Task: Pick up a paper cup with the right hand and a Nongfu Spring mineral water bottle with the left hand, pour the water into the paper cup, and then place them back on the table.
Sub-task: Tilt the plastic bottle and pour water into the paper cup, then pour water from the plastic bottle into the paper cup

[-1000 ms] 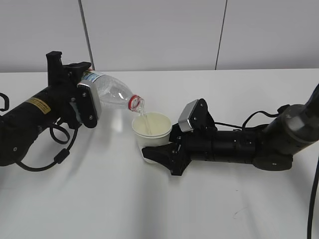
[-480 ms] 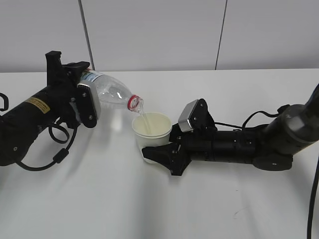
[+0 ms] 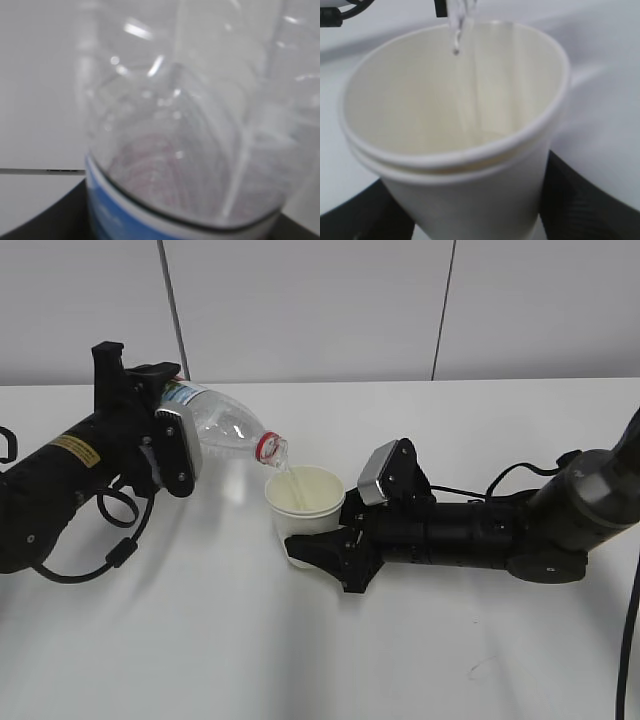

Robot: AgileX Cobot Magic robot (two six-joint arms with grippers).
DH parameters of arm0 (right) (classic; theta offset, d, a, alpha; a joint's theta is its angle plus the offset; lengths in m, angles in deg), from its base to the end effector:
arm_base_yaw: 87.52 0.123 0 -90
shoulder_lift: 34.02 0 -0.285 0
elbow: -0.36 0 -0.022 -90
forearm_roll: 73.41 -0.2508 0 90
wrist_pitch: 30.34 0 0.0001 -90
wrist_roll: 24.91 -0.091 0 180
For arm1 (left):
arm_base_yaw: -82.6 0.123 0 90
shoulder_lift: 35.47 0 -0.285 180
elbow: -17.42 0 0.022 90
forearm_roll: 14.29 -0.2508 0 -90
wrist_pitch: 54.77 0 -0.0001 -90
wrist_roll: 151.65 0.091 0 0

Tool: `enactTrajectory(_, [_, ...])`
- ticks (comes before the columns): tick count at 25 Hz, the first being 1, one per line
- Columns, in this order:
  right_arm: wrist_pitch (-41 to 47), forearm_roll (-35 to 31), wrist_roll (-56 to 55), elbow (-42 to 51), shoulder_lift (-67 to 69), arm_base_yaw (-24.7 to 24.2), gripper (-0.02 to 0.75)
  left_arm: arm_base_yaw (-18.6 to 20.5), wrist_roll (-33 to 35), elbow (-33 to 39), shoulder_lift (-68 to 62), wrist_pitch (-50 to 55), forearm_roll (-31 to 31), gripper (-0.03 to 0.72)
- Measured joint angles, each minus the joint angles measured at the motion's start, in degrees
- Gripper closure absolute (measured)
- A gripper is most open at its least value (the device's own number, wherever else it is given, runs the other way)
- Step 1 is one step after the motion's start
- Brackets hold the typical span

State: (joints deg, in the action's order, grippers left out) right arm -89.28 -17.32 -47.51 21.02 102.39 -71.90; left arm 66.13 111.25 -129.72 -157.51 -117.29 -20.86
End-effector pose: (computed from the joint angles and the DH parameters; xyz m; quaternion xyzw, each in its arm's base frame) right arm 0.3512 0.1653 0.0707 -0.4057 0.6927 0.3266 0.4988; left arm 0.3502 -0.1132 0.1427 0.5845 0.4247 0.3632 0.5883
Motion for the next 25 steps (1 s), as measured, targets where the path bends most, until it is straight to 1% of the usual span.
enactTrajectory(25, [0.32,0.04,0.00,0.00,0.00,0.00,0.243,0.00,0.79,0.00,0.00,-0.11,0.00,0.291])
